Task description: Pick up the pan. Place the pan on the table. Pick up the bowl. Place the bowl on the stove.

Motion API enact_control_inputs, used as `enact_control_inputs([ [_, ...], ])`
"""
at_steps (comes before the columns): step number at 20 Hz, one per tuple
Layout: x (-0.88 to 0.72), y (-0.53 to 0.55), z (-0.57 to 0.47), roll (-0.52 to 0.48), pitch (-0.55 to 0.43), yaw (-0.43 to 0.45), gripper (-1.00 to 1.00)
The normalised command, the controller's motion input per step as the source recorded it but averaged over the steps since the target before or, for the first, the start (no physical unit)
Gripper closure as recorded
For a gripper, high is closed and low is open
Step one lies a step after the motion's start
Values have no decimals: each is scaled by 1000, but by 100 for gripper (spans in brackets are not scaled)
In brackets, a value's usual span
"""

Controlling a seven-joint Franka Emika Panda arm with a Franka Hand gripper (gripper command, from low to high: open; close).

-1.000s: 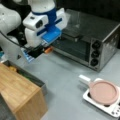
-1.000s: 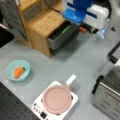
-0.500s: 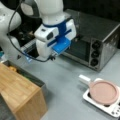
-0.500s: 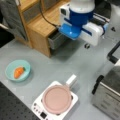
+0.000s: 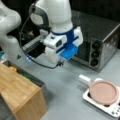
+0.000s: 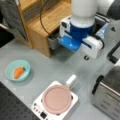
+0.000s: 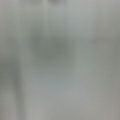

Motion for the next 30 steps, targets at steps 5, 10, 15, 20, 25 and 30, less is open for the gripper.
enact_control_inputs([
  [5,247,52,-357,-5,44,-71,-100],
  [10,252,73,-118,-28,62,-95,-100],
  [15,246,109,28,-38,58,-87,-100],
  [20,301,113,-25,-110,108,-58,-100],
  [25,374,119,-38,-120,120,1,-100],
  [30,379,146,27,-129,91,90,-100],
])
